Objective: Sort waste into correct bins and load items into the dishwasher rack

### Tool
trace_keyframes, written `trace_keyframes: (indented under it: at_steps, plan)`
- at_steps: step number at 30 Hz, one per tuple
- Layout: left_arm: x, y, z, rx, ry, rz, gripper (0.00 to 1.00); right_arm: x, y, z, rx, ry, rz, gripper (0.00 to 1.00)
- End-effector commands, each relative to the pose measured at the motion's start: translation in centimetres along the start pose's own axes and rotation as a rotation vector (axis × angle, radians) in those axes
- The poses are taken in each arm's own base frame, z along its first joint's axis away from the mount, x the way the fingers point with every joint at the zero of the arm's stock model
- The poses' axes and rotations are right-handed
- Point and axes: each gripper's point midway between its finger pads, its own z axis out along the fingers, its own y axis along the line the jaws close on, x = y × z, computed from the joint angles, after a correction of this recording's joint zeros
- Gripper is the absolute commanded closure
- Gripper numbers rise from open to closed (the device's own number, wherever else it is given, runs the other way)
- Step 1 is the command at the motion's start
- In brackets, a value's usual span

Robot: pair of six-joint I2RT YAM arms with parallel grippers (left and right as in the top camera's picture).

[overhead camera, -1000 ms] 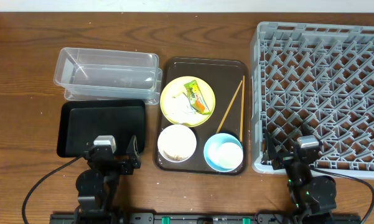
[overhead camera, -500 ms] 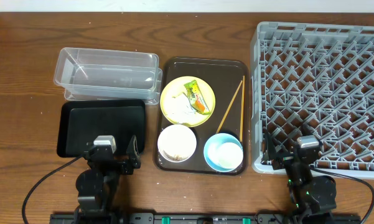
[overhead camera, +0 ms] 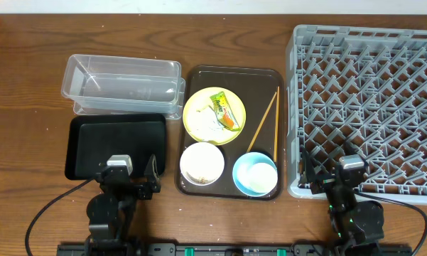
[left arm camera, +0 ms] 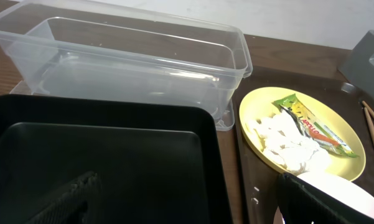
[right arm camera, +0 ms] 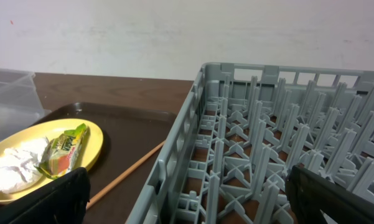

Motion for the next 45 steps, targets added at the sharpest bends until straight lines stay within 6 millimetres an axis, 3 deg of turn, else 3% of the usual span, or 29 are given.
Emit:
trace_keyframes:
  at_steps: [1,30,35,38,42,45]
  plan:
    - [1.2,0.4,0.2,-0.018,0.039,0.008,0.08,0.2,-0.1,0.0,0.004,0.004,0.011,0.01]
    - [1.2,0.4,0.2,-0.018,0.039,0.008,0.08,0.2,-0.1,0.0,0.004,0.004,0.011,0.01]
    - [0.5,0.3,0.2,-0.013,0.009,0.01,0.09,0.2,-0.1,0.0,0.003,0.002,0.012,0.01]
    - [0.7,-1.4,0.2,0.087,0.023,-0.036,0.08,-0.8,0.0,0.0,-0.002,-0.035,0.015,0.01]
    - [0.7,-5.2,-0.6,0.309,0.043,-0.081,0.09,0.0,0.7,0.0,-0.045,-0.002,0.042,0.01]
    - [-0.8,-6.5,-1.1,0.387,0.009,-0.172,0.08,-0.5,2.0,-0.1,-0.123,-0.016,0.141,0.01]
